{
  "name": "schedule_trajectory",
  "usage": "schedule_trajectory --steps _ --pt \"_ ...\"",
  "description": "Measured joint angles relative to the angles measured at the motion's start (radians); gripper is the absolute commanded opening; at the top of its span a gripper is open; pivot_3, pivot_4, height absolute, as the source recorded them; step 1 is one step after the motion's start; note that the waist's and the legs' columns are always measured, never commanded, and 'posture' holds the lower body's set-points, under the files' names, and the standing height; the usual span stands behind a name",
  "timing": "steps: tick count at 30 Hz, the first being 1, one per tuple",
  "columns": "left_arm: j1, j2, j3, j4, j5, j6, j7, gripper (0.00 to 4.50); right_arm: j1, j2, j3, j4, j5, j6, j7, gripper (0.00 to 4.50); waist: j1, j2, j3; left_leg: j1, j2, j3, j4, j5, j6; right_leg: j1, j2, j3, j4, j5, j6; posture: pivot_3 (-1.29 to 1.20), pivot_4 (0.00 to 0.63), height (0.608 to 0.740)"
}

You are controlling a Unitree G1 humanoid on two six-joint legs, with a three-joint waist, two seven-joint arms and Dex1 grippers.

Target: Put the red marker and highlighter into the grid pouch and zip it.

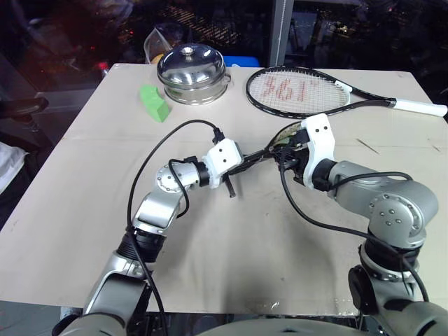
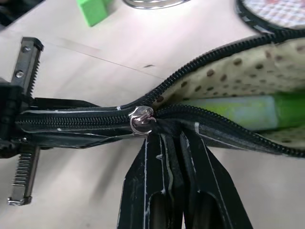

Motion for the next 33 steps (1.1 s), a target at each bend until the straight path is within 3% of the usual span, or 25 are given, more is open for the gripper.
schedule_trajectory --steps 7,16,19,20,21,26,29,33 --pt "0.002 0.035 0.002 0.067 0.031 -0.11 -0.011 0.0 0.122 -0.154 -0.165 -0.044 -0.154 0.037 -0.061 0.05 0.01 0.0 0.0 -0.001 -0.002 0.001 0.0 0.0 0.0 0.0 -0.002 0.0 -0.001 0.0 0.001 0.0 0.15 0.74" --pt "0.001 0.029 -0.017 0.099 0.046 -0.179 -0.015 0.0 0.194 -0.241 -0.191 -0.1 -0.131 0.02 0.083 0.05 0.001 0.0 0.0 0.0 0.0 0.0 -0.001 0.0 0.0 0.0 0.001 0.001 -0.001 0.0 0.0 0.0 0.15 0.74" --pt "0.0 0.039 -0.018 0.111 0.037 -0.194 -0.053 0.0 0.259 -0.293 -0.186 -0.12 -0.1 -0.02 0.168 1.3 0.004 0.0 0.0 0.0 -0.001 0.001 -0.001 0.0 0.0 0.0 0.0 0.001 -0.001 0.0 0.001 0.0 0.15 0.74" --pt "0.005 0.046 -0.017 0.111 0.005 -0.2 -0.095 0.72 0.35 -0.363 -0.175 -0.14 -0.086 -0.097 0.249 2.04 0.009 0.0 0.0 -0.001 -0.003 0.0 -0.001 0.0 0.0 0.0 0.0 0.0 -0.002 -0.002 0.003 0.0 0.15 0.74" --pt "0.007 0.049 -0.016 0.112 0.002 -0.2 -0.098 0.88 0.356 -0.366 -0.175 -0.14 -0.085 -0.101 0.256 2.23 0.008 0.0 0.0 -0.001 -0.003 0.0 -0.001 0.0 0.0 0.0 0.0 0.0 -0.002 -0.002 0.003 0.0 0.15 0.74" --pt "0.079 0.111 0.023 0.085 -0.105 -0.153 -0.198 3.07 0.693 -0.469 -0.214 -0.187 -0.098 -0.48 0.528 4.34 0.002 -0.001 0.001 0.0 -0.002 0.0 -0.001 0.0 0.001 0.001 -0.001 0.001 -0.003 -0.004 0.007 0.0 0.15 0.74" --pt "0.216 0.174 0.113 -0.04 -0.273 0.051 -0.227 4.45 0.878 -0.446 -0.334 -0.169 -0.119 -0.794 0.702 4.38 -0.006 -0.001 0.001 0.001 0.0 -0.001 -0.001 0.0 0.0 0.001 0.0 0.001 -0.002 -0.005 0.008 0.0 0.15 0.74" --pt "0.437 0.286 0.289 -0.206 -0.433 0.223 -0.232 4.48 1.05 -0.438 -0.481 -0.095 -0.154 -1.157 0.908 4.38 0.0 -0.001 0.002 0.004 0.0 -0.001 -0.001 0.0 0.0 0.003 -0.002 0.001 -0.002 -0.006 0.008 0.0 0.15 0.74"
